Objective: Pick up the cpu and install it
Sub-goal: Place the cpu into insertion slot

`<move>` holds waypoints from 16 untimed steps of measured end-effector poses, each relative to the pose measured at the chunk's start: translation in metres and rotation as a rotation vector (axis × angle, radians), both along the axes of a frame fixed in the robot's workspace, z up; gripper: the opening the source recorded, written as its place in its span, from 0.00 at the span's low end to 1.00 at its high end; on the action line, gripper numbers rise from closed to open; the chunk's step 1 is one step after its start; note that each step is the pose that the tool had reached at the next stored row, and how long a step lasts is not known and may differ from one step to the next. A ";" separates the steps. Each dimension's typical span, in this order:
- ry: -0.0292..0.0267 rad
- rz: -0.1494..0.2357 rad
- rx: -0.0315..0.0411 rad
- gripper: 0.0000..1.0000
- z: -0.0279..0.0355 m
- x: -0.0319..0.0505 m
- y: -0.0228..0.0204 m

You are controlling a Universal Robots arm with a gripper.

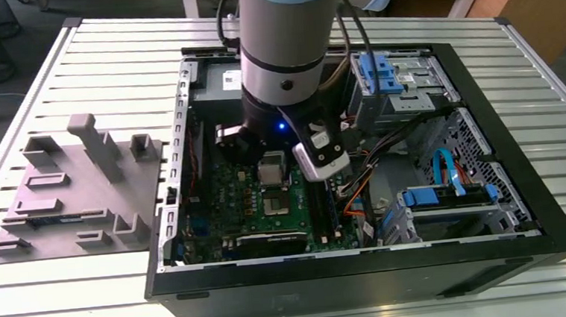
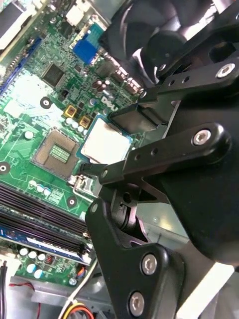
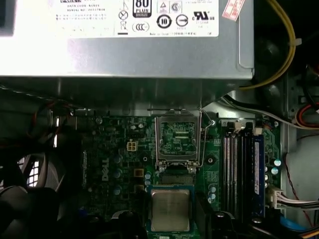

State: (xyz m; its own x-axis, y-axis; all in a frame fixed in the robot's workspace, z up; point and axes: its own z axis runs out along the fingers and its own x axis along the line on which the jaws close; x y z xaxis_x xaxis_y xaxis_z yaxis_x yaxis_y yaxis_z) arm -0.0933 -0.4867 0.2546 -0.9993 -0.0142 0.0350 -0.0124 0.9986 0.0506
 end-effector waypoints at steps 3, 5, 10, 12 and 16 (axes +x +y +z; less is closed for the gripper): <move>-0.0001 0.000 0.0002 0.48 -0.0054 0.0000 -0.0033; -0.0001 0.000 0.0002 0.48 -0.0092 0.0001 -0.0056; -0.0001 0.000 0.0001 0.48 -0.0181 0.0013 -0.0091; 0.0000 0.000 0.0000 0.48 -0.0219 0.0023 -0.0099; -0.0001 0.000 0.0001 0.48 -0.0291 0.0031 -0.0106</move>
State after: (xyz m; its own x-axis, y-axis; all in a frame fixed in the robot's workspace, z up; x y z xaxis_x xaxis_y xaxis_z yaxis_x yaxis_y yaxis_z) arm -0.0902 -0.4973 0.2255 -0.9993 -0.0141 0.0349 -0.0124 0.9986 0.0507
